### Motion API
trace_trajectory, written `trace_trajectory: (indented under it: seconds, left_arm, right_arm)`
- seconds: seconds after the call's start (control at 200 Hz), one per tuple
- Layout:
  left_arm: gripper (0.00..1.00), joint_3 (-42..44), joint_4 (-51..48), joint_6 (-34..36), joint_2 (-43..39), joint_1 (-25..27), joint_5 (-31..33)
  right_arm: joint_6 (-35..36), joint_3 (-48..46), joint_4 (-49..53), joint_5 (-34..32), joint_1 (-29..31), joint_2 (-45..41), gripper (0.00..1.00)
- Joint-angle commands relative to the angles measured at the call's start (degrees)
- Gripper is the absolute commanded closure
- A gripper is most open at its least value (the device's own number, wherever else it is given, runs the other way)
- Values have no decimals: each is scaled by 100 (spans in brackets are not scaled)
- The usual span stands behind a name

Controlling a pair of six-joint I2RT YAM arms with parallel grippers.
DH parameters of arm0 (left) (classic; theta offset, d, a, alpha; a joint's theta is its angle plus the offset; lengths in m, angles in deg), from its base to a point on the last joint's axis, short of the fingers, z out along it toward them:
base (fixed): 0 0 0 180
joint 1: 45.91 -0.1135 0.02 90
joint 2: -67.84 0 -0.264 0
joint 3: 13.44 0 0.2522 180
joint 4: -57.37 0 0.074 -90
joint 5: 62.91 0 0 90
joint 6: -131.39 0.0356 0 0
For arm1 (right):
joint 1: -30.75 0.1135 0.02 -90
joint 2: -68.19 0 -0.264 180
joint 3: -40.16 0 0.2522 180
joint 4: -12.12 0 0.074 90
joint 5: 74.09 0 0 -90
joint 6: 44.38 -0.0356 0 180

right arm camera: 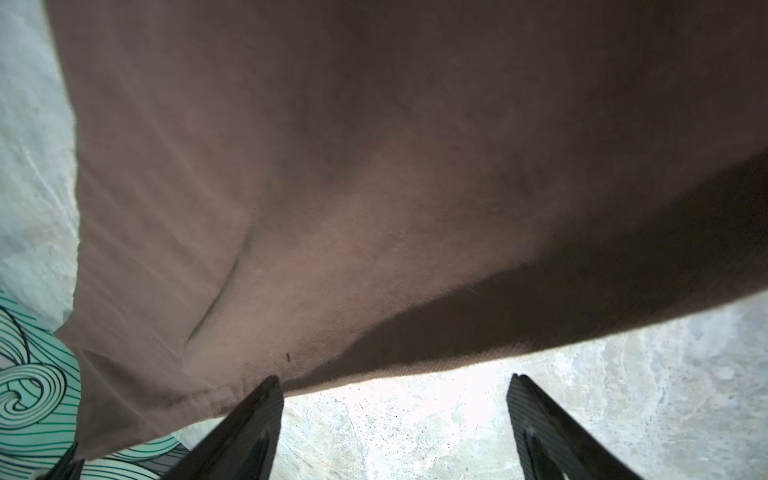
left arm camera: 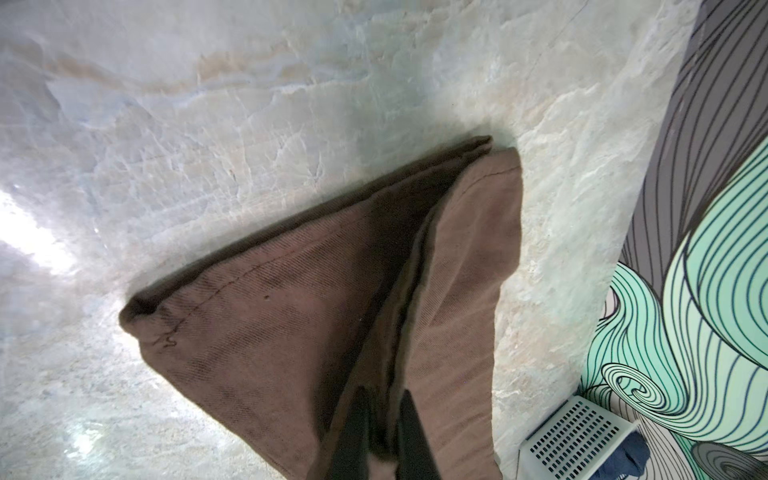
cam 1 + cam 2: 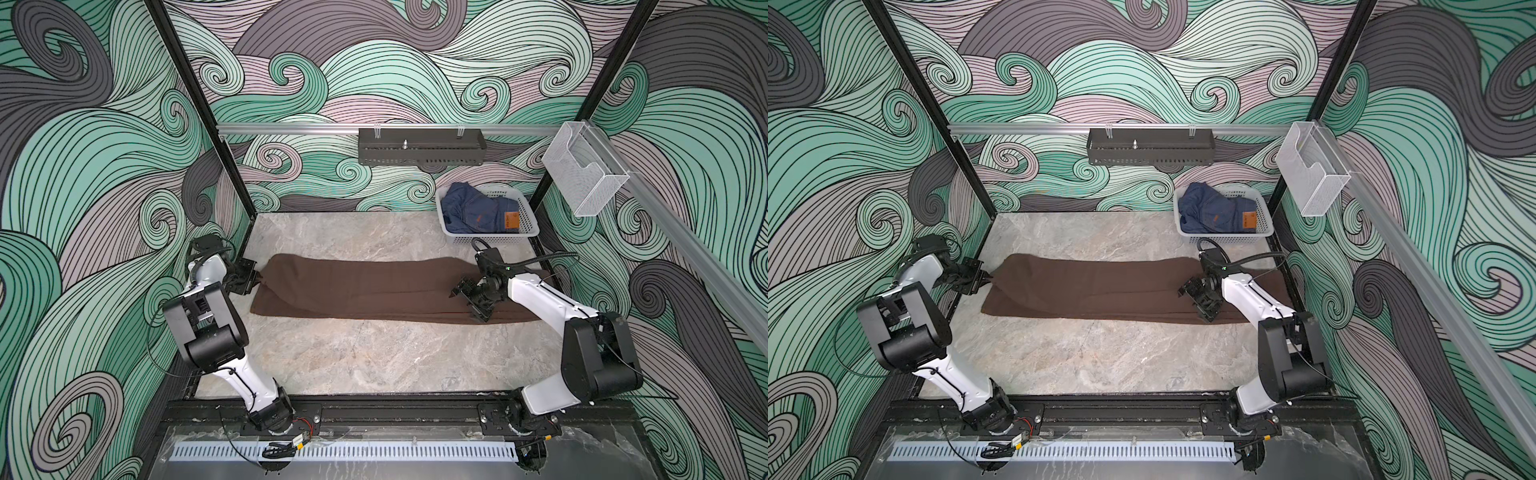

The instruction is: Fold and stack the trousers

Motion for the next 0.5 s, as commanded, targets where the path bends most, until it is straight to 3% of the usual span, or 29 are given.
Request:
trace_trajectory:
  seconds: [0.0,0.33,0.41,0.495]
  left_arm:
    - [100,-68,-279,116,-143,-137,-54]
    - [100,-9,-241,179,-102,-426,-207]
    - [100,-35,-260,214,-106,-459,-257]
    - [100,-91,-278,241,-118,-480,-290]
  right_arm:
    - [-494,-167,90,-92,45,-120,16]
    - [-872,-88,-216,-399,34,410,27]
    - [-905,-68,-315,-382,34,488,39]
    - [-960,-143,-453,-337,32,472,63]
